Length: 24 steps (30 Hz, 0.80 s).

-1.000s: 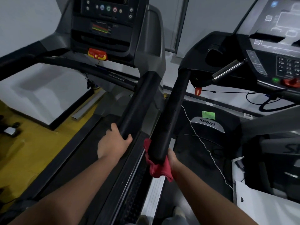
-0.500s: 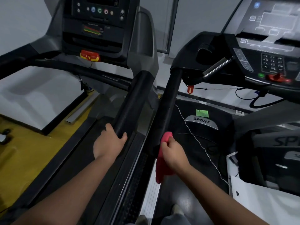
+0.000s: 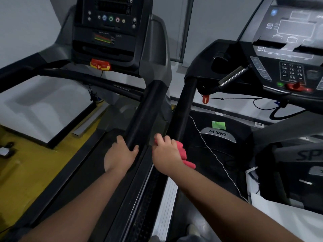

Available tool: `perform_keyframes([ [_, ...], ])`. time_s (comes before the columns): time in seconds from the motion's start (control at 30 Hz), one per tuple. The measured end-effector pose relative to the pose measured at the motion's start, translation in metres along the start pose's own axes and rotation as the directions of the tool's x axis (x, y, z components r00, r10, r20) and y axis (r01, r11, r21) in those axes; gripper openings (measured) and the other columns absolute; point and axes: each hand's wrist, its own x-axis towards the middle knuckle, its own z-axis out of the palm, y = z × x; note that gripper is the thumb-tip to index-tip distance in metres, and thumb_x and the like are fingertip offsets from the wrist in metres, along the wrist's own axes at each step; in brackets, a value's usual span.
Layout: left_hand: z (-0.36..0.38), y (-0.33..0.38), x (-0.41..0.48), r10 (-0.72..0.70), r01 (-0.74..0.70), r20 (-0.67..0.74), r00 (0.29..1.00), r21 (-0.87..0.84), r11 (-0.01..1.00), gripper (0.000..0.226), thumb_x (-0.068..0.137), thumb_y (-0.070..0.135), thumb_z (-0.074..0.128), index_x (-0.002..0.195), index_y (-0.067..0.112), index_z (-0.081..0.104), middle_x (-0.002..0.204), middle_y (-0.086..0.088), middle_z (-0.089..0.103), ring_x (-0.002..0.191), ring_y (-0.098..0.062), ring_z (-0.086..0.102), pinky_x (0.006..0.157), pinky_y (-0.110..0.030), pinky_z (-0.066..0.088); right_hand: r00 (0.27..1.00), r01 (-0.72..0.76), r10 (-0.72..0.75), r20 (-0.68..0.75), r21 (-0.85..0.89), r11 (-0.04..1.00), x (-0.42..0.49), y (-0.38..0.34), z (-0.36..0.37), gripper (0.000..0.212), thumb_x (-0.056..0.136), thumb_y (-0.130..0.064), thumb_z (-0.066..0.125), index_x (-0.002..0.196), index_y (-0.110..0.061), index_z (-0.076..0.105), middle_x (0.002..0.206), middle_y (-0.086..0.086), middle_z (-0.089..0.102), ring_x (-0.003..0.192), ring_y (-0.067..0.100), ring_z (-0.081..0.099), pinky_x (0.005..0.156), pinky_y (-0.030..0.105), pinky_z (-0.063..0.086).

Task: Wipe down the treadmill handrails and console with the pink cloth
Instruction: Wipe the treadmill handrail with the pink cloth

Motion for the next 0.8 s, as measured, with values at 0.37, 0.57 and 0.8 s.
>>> perform_keyframes([
  [0.37, -0.001, 0.0, -0.001, -0.001, 0.001, -0.013, 1.0, -0.035, 0.999, 0.054, 0.09, 0.051, 0.053, 0.122, 0.009, 0.04, 0.097, -0.011, 0.06, 0.074, -0.023, 0.057, 0.054, -0.032, 0.043, 0.993, 0.118, -0.12, -0.012, 0.292, 0.949, -0.006, 0.039, 0.0, 0.037, 0.092, -0.015, 0.047, 0.126, -0.006, 0.056, 0.117, 0.012, 0.06, 0.102, 0.032, 0.055, 0.093, 0.035, 0.035],
  [0.57, -0.001, 0.001, -0.001, -0.006, 0.006, -0.014, 1.0, 0.004, 1.0, 0.058, 0.09, 0.052, 0.051, 0.126, 0.008, 0.038, 0.1, -0.013, 0.06, 0.076, -0.025, 0.059, 0.053, -0.031, 0.042, 0.979, 0.115, -0.114, 0.171, 0.005, 0.993, 0.017, 0.023, -0.003, 0.03, 0.092, -0.011, 0.043, 0.12, -0.007, 0.053, 0.118, 0.01, 0.053, 0.108, 0.031, 0.045, 0.09, 0.037, 0.036],
  [0.8, -0.004, 0.004, 0.003, -0.01, 0.01, 0.017, 1.0, 0.005, 1.0, 0.056, 0.089, 0.053, 0.05, 0.122, 0.01, 0.036, 0.103, -0.013, 0.058, 0.072, -0.022, 0.051, 0.053, -0.031, 0.04, 0.96, 0.18, -0.125, 0.25, -0.209, 0.961, 0.023, -0.013, -0.003, 0.029, 0.094, -0.015, 0.044, 0.12, -0.011, 0.056, 0.121, 0.009, 0.057, 0.112, 0.031, 0.044, 0.089, 0.036, 0.035],
])
